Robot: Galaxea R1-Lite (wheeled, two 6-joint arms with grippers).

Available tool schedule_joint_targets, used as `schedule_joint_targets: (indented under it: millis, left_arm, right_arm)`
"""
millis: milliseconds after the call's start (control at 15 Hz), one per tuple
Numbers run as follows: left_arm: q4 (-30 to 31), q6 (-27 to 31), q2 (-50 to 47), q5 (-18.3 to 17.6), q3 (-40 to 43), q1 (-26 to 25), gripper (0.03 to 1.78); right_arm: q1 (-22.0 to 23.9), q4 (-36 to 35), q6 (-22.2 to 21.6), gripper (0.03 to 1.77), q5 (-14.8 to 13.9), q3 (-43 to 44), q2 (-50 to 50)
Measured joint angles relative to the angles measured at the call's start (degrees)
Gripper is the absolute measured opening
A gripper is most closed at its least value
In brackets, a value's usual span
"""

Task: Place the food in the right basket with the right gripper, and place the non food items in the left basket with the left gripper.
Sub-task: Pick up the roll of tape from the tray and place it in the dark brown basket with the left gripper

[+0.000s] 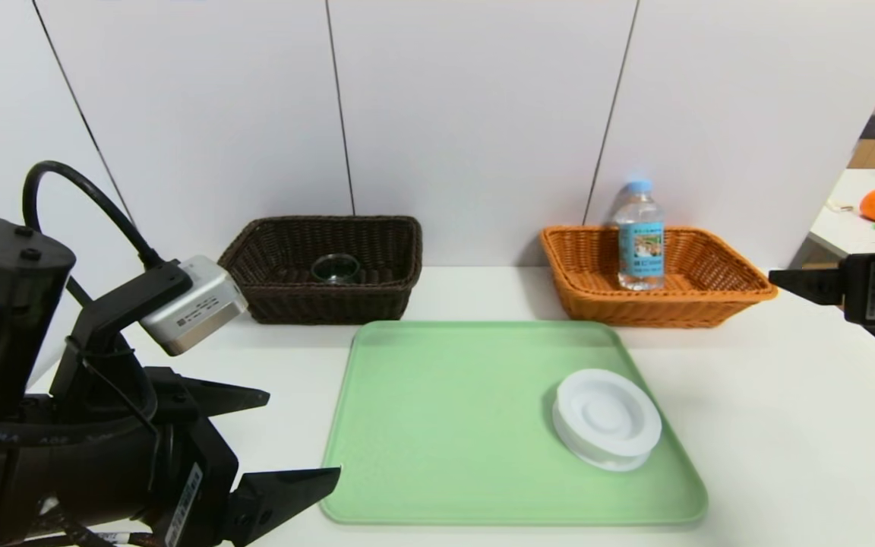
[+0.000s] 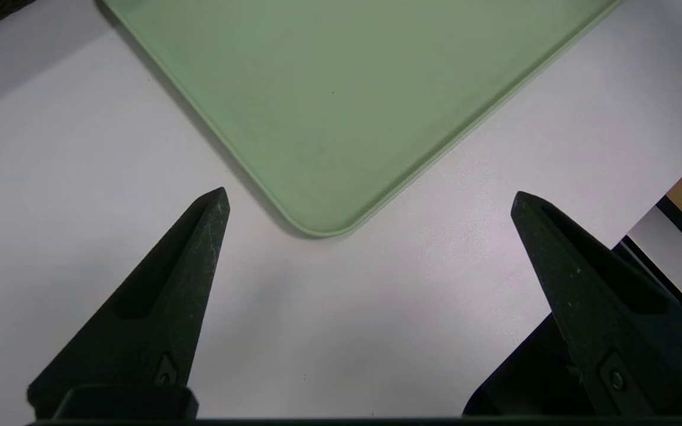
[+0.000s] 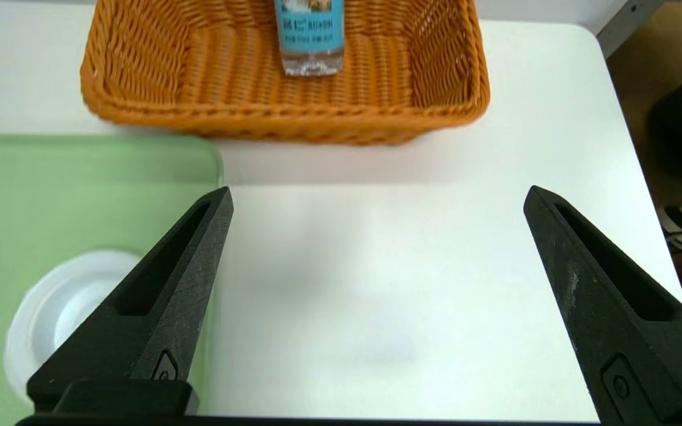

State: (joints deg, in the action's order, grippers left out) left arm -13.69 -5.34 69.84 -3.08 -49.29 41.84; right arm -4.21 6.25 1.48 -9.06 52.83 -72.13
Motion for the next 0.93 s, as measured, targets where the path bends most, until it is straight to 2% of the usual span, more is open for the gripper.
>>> schedule_joint_targets:
  millis: [267,533,667,800,933]
  left_arm:
    - [0.0,-0.2,-0.7,0.0,1.7,0.0,1.69]
    - [0.2,-0.2,-1.0,0.0,2.1,0.0,1.69]
    - [3.0,0.1,0.3,0.0,1.5,0.1,1.69]
    - [8.3,0.5,3.7,-0.2,0.3,0.6,1.69]
    - [11.8,0.7,8.3,-0.2,-3.4,2.9,1.69]
  right_arm:
    - [-0.2,7.5,-0.1,1.69,1.6,-2.1,5.8]
    - [-0.1,8.1,-0.1,1.69,2.7,-4.7,8.9]
    - [-0.1,8.0,-0.1,1.69,2.7,-6.5,9.9]
    - [-0.2,7.9,0.0,1.69,3.1,-7.9,10.4]
    - [-0.2,8.1,0.0,1.69,3.3,-8.7,10.6]
